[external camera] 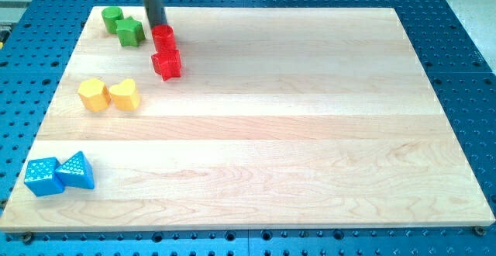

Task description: Push the red circle to the left side of the red star

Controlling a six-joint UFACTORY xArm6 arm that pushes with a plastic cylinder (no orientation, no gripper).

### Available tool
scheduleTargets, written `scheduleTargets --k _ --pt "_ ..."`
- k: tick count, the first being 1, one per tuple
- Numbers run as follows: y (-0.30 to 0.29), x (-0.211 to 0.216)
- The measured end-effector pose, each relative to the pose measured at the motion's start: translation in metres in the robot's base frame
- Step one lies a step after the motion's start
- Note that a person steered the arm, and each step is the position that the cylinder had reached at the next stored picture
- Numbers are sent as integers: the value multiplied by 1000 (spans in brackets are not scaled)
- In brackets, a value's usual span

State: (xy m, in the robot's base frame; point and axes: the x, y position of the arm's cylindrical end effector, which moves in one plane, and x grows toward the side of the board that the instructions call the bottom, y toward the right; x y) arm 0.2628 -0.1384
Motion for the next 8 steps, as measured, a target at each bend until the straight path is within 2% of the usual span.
scheduleTargets --k 1,3,4,5,6,7,8 --pt "12 -13" --pt "8 25" --pt "-63 62" --pt "-72 59" --pt "-165 75" --pt "-148 98" --pt "-118 93"
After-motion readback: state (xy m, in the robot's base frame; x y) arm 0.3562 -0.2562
